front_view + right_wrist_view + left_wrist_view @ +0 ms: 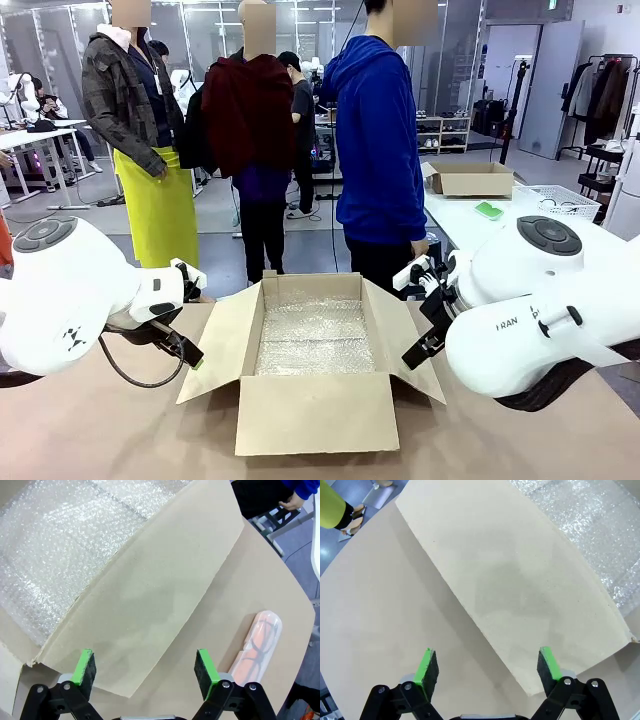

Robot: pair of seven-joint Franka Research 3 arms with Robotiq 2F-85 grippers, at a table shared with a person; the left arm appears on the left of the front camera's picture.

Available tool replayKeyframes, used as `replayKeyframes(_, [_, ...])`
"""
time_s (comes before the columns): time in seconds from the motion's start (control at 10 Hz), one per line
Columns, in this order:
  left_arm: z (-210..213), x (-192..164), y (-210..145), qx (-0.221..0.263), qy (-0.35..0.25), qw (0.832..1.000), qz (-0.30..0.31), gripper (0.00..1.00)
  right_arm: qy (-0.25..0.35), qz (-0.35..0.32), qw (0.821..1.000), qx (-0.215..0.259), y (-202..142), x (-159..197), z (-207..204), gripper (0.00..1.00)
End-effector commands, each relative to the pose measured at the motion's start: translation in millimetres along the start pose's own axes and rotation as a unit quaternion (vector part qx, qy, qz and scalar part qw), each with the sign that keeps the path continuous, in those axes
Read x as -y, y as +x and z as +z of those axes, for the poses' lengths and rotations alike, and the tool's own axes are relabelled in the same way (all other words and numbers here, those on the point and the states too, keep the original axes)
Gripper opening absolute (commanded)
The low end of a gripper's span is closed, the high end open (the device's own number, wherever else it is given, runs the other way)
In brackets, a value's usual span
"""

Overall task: Pack the glasses set securely to prepare it for shipping.
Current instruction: Place the Glasses case inside the Package Box.

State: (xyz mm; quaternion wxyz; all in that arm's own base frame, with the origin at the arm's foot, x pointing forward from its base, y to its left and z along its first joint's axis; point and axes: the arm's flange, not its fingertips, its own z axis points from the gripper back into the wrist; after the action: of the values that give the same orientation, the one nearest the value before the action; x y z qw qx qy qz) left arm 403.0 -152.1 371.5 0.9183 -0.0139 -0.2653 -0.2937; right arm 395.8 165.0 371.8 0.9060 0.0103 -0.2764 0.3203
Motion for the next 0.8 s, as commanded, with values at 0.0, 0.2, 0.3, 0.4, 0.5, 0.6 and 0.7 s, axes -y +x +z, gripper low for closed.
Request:
replayKeyframes(0.0, [0,0,0,0.000,0.000,1.000,0.000,1.00,0.000,0.000,1.000,0.000,0,0,0,1.00])
replayKeyframes(0.2, [50,-6,15,0.021,-0.020,0.999,-0.020,1.00,-0.033,-0.011,0.999,0.001,4,24,47,1.00])
replayKeyframes(0.3, [73,-15,19,0.018,-0.046,0.998,-0.027,1.00,-0.031,-0.027,0.999,-0.012,2,39,63,1.00])
replayKeyframes(0.4, [99,-24,18,0.022,-0.070,0.996,-0.041,1.00,-0.035,-0.054,0.997,-0.029,3,55,74,1.00])
replayKeyframes(0.5, [121,-32,14,0.034,-0.089,0.994,-0.053,1.00,-0.034,-0.082,0.995,-0.042,7,70,81,1.00])
replayKeyframes(0.6, [139,-39,7,0.036,-0.105,0.992,-0.059,1.00,-0.033,-0.107,0.992,-0.064,12,89,82,1.00])
replayKeyframes(0.7, [148,-45,-1,0.037,-0.104,0.991,-0.073,1.00,-0.029,-0.144,0.986,-0.079,15,110,79,1.00])
